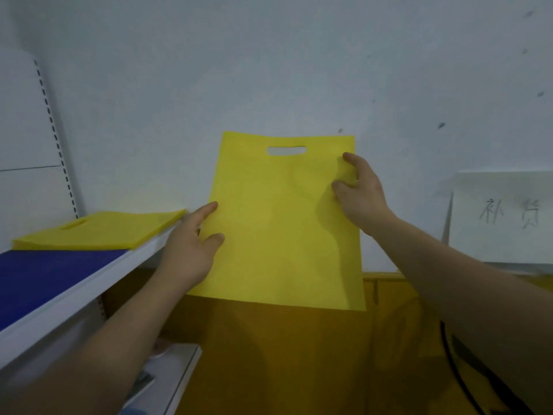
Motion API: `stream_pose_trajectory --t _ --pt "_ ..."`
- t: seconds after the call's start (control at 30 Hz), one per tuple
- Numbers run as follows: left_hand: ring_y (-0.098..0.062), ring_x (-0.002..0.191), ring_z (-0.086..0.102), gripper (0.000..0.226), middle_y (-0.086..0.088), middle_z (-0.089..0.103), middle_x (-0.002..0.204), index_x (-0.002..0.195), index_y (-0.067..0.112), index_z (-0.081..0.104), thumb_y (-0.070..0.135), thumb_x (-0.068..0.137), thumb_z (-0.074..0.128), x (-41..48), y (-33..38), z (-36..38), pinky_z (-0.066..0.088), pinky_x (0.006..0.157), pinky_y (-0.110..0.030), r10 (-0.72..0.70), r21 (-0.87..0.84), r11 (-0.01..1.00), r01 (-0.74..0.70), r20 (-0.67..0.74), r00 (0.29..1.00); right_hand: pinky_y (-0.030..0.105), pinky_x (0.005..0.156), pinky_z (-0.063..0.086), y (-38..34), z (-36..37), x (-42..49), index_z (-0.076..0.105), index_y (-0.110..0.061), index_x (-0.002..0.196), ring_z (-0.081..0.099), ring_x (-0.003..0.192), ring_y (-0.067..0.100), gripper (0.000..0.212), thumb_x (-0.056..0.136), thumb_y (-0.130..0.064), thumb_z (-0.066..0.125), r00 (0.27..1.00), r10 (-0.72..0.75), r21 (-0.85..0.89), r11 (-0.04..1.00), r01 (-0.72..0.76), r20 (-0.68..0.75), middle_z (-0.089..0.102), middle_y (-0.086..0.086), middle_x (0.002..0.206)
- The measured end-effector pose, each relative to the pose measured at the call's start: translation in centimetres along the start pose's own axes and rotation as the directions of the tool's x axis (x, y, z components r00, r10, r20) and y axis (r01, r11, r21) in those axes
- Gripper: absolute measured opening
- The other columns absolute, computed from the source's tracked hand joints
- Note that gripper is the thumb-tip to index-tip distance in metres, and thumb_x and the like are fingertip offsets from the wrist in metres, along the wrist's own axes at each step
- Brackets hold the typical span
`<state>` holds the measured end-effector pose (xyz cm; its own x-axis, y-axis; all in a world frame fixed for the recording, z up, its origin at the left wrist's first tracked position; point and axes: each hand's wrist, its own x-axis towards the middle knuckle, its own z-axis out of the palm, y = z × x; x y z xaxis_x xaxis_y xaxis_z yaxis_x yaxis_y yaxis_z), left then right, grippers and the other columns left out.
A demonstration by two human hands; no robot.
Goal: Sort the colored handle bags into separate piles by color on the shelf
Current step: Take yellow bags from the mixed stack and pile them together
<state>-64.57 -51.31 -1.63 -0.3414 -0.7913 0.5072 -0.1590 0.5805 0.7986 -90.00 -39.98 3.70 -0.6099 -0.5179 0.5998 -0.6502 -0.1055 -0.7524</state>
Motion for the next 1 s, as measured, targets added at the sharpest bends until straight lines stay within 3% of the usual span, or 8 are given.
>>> stream_pose_trajectory --t 0.13,0.3,0.43,0.57,0.73,0.87,1.0 --pt "-0.019 0.123 0.05 0.053 -0.002 0.046 0.141 0.134 0.038 0.046 0.011 0.09 0.059 2.6 -1.7 1.5 0.046 0.099 -0.046 -0.021 -0.006 1.0 0.021 0.003 1.0 0.025 0.091 0.039 2.1 1.8 2.8 0.033 -0.029 0.144 0.043 0.125 0.019 0.055 0.094 -0.015 0.052 1.0 -0.021 -0.019 1.0 0.021 0.023 0.038 -0.002 0.145" --pt "-0.019 0.124 0.049 0.053 0.0 0.046 0.14 0.136 0.036 0.045 0.01 0.092 0.058 6.3 -3.1 4.1 0.046 0.094 -0.036 -0.035 0.026 0.999 0.037 -0.06 0.998 0.03 0.103 0.038 5.0 4.0 7.5 0.034 -0.028 0.144 0.039 0.131 0.018 0.056 0.093 -0.014 0.052 0.997 -0.051 0.03 0.998 0.05 0.055 0.037 -0.004 0.147" --pt "-0.021 0.123 0.05 0.053 0.0 0.05 0.138 0.134 0.037 0.046 0.01 0.091 0.058 8.9 -3.5 6.0 0.047 0.094 -0.036 -0.037 0.064 0.997 0.046 -0.134 0.99 0.019 0.096 0.029 6.9 5.5 11.6 0.034 -0.027 0.144 0.036 0.133 0.016 0.056 0.093 -0.014 0.052 0.989 -0.112 0.062 0.992 0.106 0.097 0.037 -0.004 0.147" --pt "-0.019 0.118 0.054 0.053 0.0 0.051 0.136 0.136 0.033 0.046 0.007 0.091 0.058 10.4 -3.6 6.8 0.048 0.093 -0.034 -0.036 0.083 0.995 0.055 -0.217 0.976 0.017 0.095 0.028 7.9 7.7 15.0 0.034 -0.027 0.144 0.036 0.132 0.015 0.056 0.092 -0.013 0.052 0.978 -0.159 0.119 0.983 0.142 0.139 0.038 -0.005 0.146" --pt "-0.024 0.113 0.056 0.053 -0.005 0.053 0.134 0.136 0.033 0.046 0.009 0.09 0.058 11.1 -4.8 5.0 0.047 0.09 -0.034 -0.067 0.174 0.977 0.126 -0.313 0.948 0.015 0.093 0.028 7.7 12.9 16.6 0.035 -0.027 0.143 0.039 0.128 0.013 0.056 0.092 -0.013 0.052 0.953 -0.21 0.21 0.964 0.164 0.217 0.04 -0.006 0.144" --pt "-0.024 0.116 0.053 0.053 -0.002 0.049 0.135 0.137 0.032 0.045 0.009 0.09 0.058 11.6 -5.9 2.2 0.043 0.099 -0.039 -0.075 0.243 0.953 0.181 -0.39 0.918 0.014 0.091 0.028 6.7 18.0 17.1 0.035 -0.027 0.143 0.04 0.126 0.013 0.056 0.092 -0.013 0.053 0.929 -0.254 0.281 0.943 0.177 0.268 0.04 -0.006 0.144" --pt "-0.016 0.099 0.049 0.054 -0.002 0.048 0.131 0.139 0.027 0.043 0.009 0.09 0.058 12.3 -7.2 -1.1 0.037 0.084 -0.028 -0.05 0.344 0.912 0.222 -0.444 0.894 0.013 0.089 0.028 4.8 23.4 17.7 0.035 -0.026 0.143 0.041 0.125 0.014 0.055 0.093 -0.013 0.053 0.902 -0.296 0.322 0.927 0.192 0.314 0.041 -0.005 0.143"
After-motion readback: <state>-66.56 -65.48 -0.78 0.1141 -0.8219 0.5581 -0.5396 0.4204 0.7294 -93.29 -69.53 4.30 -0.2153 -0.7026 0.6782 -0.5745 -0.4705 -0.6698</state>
